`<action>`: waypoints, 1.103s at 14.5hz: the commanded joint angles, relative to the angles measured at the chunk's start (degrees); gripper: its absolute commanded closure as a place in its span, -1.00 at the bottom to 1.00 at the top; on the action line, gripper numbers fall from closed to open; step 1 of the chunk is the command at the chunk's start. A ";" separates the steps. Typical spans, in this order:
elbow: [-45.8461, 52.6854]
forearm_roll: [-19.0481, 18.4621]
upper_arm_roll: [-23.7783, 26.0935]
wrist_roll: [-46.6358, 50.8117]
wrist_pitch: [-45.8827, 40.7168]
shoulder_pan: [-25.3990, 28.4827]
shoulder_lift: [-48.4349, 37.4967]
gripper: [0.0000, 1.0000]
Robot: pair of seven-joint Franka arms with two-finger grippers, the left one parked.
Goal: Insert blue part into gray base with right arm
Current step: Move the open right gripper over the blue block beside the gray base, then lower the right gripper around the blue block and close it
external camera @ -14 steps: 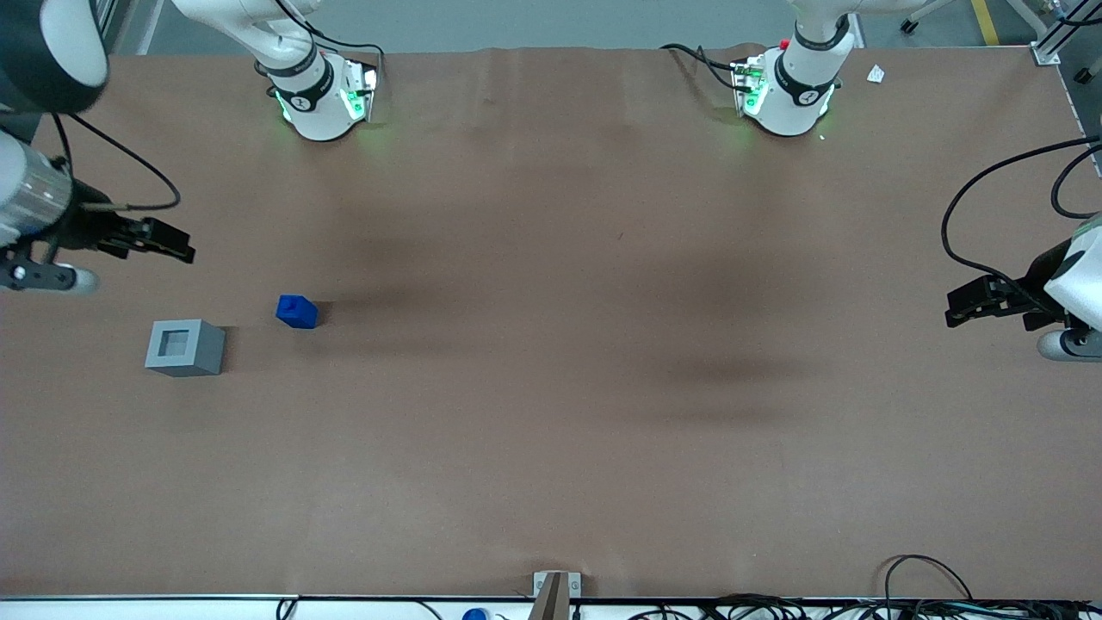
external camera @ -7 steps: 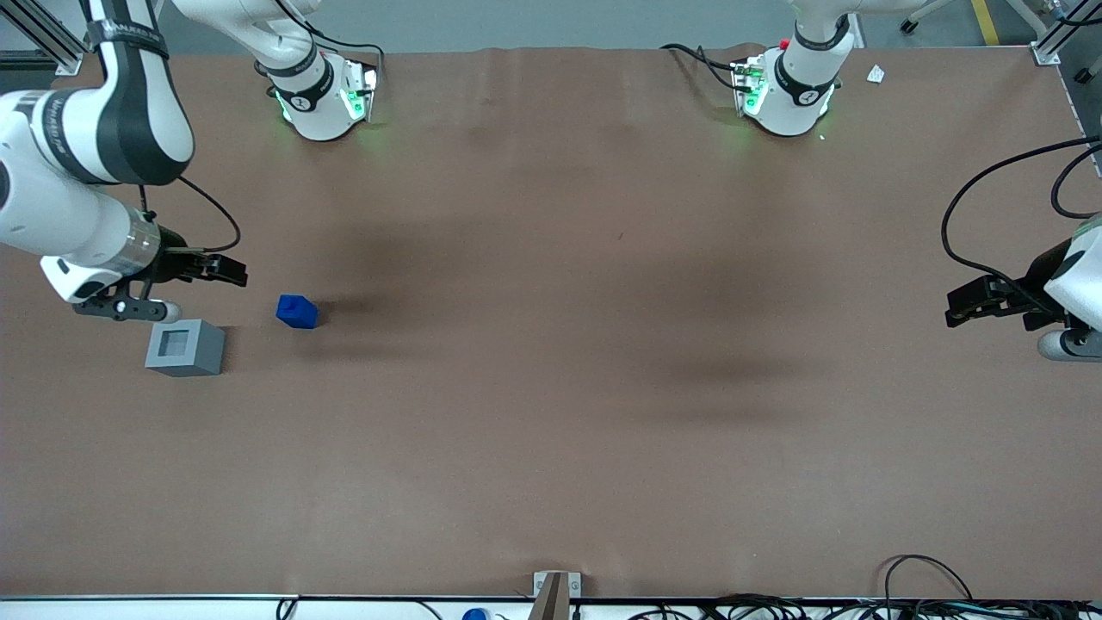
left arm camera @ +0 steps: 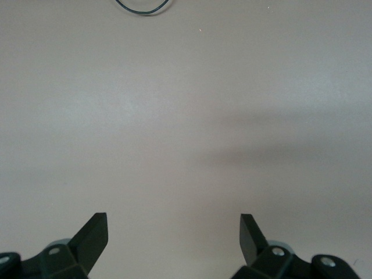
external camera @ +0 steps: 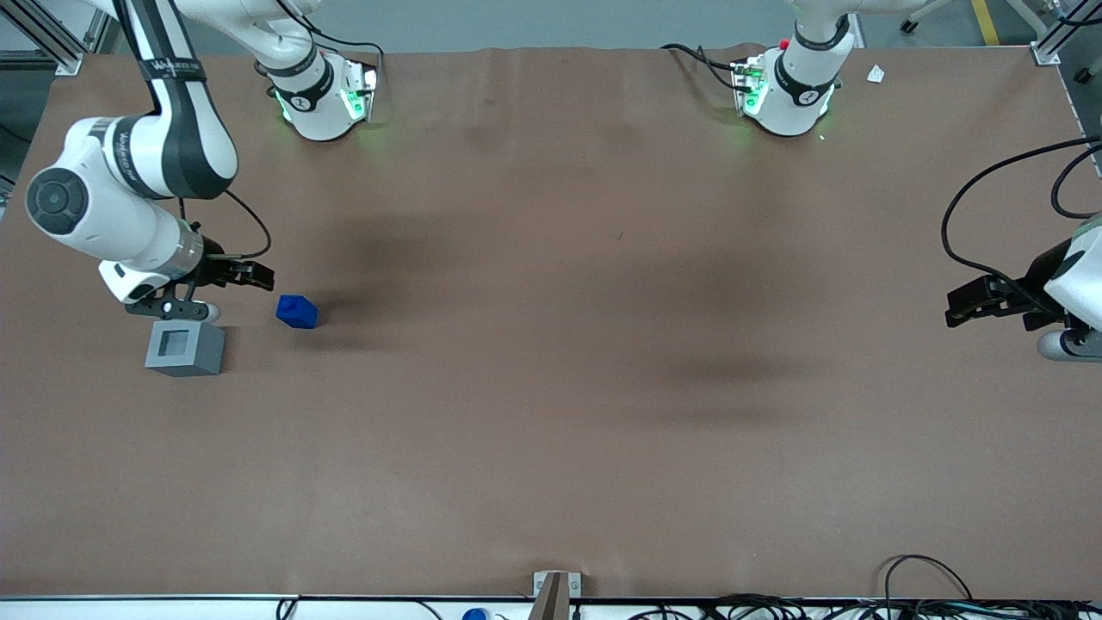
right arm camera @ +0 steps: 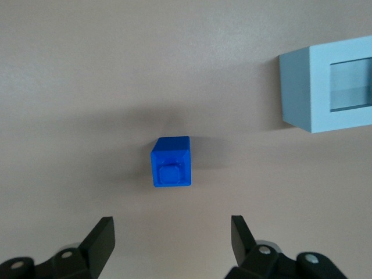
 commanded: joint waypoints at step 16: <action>-5.18 2.15 0.42 0.21 15.64 1.33 10.55 -0.57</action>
